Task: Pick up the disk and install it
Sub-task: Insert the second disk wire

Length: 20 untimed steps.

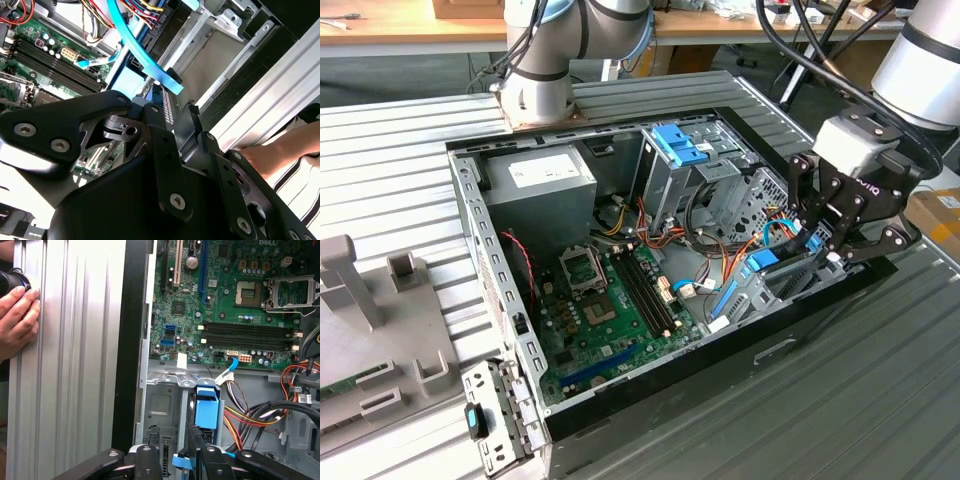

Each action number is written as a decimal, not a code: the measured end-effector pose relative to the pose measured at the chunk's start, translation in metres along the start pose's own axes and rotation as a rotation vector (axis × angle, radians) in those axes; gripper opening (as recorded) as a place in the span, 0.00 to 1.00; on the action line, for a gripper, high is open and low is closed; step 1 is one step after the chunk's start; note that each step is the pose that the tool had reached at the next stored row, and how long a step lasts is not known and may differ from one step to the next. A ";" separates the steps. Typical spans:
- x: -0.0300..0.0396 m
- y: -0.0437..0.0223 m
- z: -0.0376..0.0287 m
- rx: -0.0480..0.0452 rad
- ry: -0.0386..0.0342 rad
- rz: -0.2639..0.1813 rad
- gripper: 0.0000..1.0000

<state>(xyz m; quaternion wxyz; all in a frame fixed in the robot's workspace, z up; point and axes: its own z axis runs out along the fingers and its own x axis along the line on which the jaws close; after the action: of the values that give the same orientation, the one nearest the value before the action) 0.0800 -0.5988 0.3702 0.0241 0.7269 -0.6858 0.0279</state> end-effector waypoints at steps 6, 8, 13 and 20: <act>-0.0003 -0.0027 0.0002 0.0000 0.0001 0.000 0.36; -0.0003 -0.0027 0.0003 0.0000 0.0001 0.000 0.36; -0.0003 -0.0027 0.0005 0.0000 -0.0001 0.000 0.15; 0.0048 -0.0013 0.0013 0.0018 -0.0423 0.000 0.15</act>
<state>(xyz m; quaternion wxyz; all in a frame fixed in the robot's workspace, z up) 0.0816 -0.6036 0.3692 0.0089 0.7272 -0.6862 0.0132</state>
